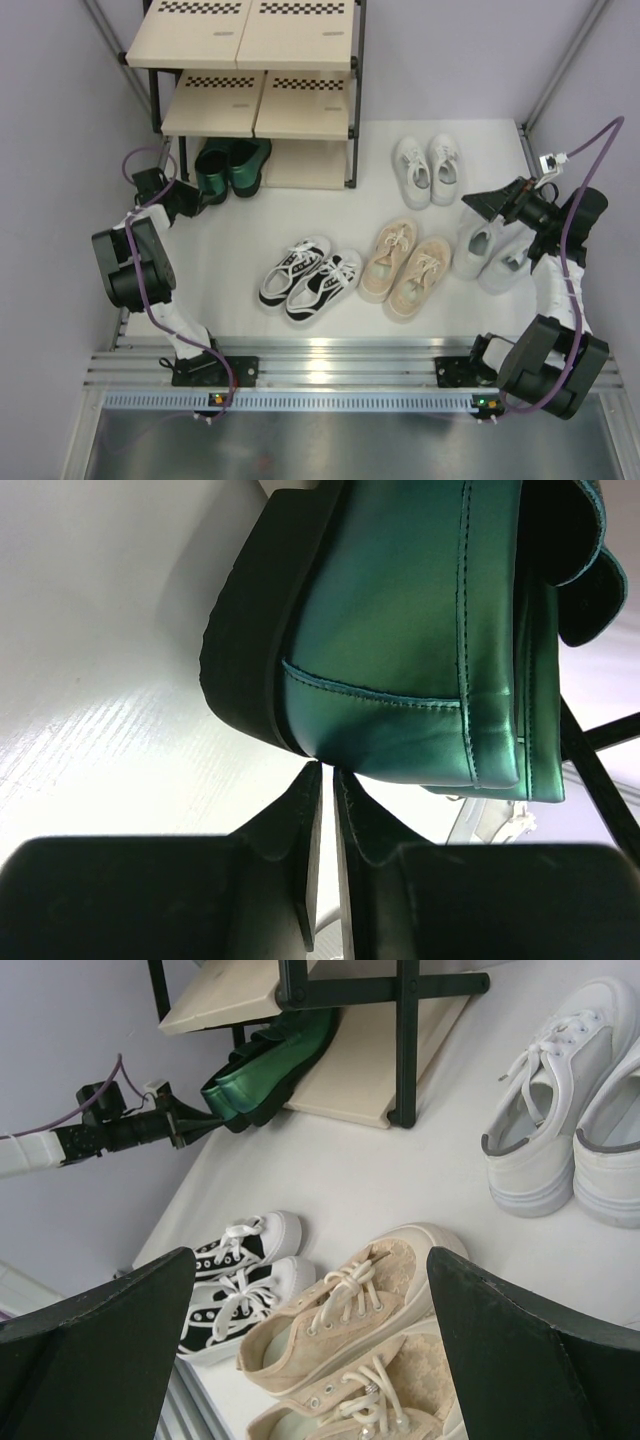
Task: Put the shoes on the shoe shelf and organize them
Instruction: Place the shoe at the shoe shelf.
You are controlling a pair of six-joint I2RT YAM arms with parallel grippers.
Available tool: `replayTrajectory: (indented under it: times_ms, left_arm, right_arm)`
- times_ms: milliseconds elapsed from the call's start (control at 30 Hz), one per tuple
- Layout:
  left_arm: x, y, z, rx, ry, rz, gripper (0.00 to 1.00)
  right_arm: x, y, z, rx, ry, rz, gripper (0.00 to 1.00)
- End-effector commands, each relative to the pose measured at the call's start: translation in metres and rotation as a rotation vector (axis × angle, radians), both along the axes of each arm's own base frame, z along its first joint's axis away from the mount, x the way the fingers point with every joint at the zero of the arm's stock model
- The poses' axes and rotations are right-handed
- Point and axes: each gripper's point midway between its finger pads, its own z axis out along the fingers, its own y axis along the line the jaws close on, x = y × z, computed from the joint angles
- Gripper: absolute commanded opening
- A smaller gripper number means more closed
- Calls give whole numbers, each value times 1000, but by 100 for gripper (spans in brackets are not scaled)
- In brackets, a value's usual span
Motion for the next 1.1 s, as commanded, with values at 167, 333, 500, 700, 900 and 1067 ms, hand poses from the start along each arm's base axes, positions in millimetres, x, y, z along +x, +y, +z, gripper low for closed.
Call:
replayTrajectory:
  times_ms: [167,333,500,700,900,1067]
  left_arm:
    - [60,20,138,146,-481,62,18]
    - [64,21,141,144,-501,62,20]
    - [64,21,144,146,-527,69,29]
    - [71,24,151,108,-546,90,37]
    - [75,16,137,79,-520,56,38]
    - [68,6,121,54,-503,6,38]
  right_arm:
    - [0,-5,6,-45,-61,-4,99]
    - [0,-5,5,-43,-58,-4,99]
    - [0,-5,5,-45,-59,-6,100]
    - [0,-5,5,-44,-59,-4,99]
    - [0,-5,5,-43,-56,-7,99]
    - [0,-6,5,-46,-59,-9,99]
